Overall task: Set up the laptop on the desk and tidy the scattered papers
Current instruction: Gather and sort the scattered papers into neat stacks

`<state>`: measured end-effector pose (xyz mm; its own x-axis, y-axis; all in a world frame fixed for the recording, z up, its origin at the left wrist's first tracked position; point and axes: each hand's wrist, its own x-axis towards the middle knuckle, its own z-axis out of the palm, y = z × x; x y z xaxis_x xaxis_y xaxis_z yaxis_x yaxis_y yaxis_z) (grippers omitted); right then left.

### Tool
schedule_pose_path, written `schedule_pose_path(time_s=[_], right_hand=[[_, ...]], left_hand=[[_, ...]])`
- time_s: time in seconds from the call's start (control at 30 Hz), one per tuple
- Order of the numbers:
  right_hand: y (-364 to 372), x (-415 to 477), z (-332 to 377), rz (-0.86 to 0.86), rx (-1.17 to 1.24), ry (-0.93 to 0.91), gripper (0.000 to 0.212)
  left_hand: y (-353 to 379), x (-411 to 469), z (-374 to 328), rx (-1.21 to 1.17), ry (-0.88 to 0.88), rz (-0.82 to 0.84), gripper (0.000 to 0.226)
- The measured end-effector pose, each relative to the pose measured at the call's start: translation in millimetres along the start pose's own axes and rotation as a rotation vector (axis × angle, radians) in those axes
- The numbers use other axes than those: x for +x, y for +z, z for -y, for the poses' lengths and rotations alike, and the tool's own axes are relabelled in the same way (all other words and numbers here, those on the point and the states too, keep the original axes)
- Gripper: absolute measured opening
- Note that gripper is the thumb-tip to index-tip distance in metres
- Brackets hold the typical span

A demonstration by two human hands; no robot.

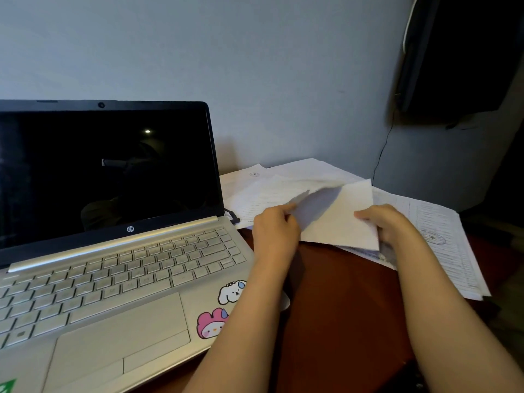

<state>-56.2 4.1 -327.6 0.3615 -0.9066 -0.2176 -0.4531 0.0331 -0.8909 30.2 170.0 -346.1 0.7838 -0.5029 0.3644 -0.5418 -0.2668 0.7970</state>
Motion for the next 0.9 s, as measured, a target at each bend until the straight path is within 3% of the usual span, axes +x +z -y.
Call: schedule_pose_path(time_s=[0.1,0.4,0.57,0.73,0.9], right_hand=[[7,2,-2,0.014,-0.096,-0.016,0.038],[-12,-5,-10,-0.061,-0.333,-0.078,0.007],[-24,-7,-21,-0.03,-0.366,-0.107,0.024],[-39,-8,-25,0.031,-0.379,-0.088,0.032],[-65,-11,-35,0.128,-0.257,-0.106,0.046]], left_hand=[[-2,-1,-1,-0.065,0.012,-0.026,0.044],[-9,4,-2,-0.212,-0.096,-0.128,0.038],[-6,11,4,-0.214,-0.156,-0.215,0.018],[-8,11,5,-0.178,-0.127,-0.268,0.038],[-8,13,10,-0.163,-0.15,-0.268,0.033]])
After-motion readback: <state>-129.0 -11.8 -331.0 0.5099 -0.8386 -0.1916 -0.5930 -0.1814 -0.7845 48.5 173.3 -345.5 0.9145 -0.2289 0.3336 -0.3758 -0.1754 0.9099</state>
